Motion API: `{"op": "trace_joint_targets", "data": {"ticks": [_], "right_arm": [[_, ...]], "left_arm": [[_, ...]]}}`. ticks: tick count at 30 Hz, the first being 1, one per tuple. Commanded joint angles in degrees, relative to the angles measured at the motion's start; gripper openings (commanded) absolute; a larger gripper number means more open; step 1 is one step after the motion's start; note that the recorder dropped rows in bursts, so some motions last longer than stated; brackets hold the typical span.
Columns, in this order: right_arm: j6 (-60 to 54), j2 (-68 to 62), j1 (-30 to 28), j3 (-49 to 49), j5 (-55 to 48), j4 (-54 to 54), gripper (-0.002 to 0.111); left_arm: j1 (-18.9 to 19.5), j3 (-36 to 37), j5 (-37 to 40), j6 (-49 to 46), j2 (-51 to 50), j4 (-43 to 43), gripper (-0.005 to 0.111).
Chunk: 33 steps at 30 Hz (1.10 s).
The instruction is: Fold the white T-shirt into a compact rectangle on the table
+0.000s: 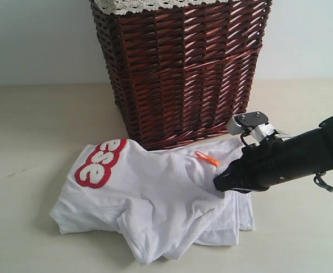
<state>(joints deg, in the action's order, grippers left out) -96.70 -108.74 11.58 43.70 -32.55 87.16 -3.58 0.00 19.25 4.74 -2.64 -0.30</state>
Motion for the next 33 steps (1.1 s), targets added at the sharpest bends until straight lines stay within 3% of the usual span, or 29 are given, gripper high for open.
{"op": "trace_joint_targets", "data": {"ticks": [1,5,11,18,22,26,29,33], "right_arm": [[-0.7,0.7,0.1,0.8,8.4,0.9,0.000],[-0.7,-0.7,0.1,0.8,17.1,0.1,0.000],[-0.7,3.5,0.1,0.8,17.5,-1.1,0.000],[-0.6,22.2,0.1,0.8,17.6,1.8,0.000],[-0.6,40.4,0.1,0.5,17.4,4.4,0.000],[-0.7,56.8,0.1,-9.8,18.0,12.8,0.000],[-5.2,71.8,0.1,-25.1,20.9,12.8,0.000],[-7.1,87.5,0.1,-37.8,27.4,12.8,0.000]], "left_arm": [[0.2,0.0,-1.1,0.0,0.1,-0.6,0.000],[0.2,0.0,-1.1,0.0,0.1,-0.6,0.000],[0.2,0.0,-1.1,0.0,0.1,-0.6,0.000],[0.2,0.0,-1.1,0.0,0.1,-0.6,0.000],[0.2,0.0,-1.1,0.0,0.1,-0.6,0.000],[0.2,0.0,-1.1,0.0,0.1,-0.6,0.000],[0.2,0.0,-1.1,0.0,0.1,-0.6,0.000],[0.2,0.0,-1.1,0.0,0.1,-0.6,0.000]]}}
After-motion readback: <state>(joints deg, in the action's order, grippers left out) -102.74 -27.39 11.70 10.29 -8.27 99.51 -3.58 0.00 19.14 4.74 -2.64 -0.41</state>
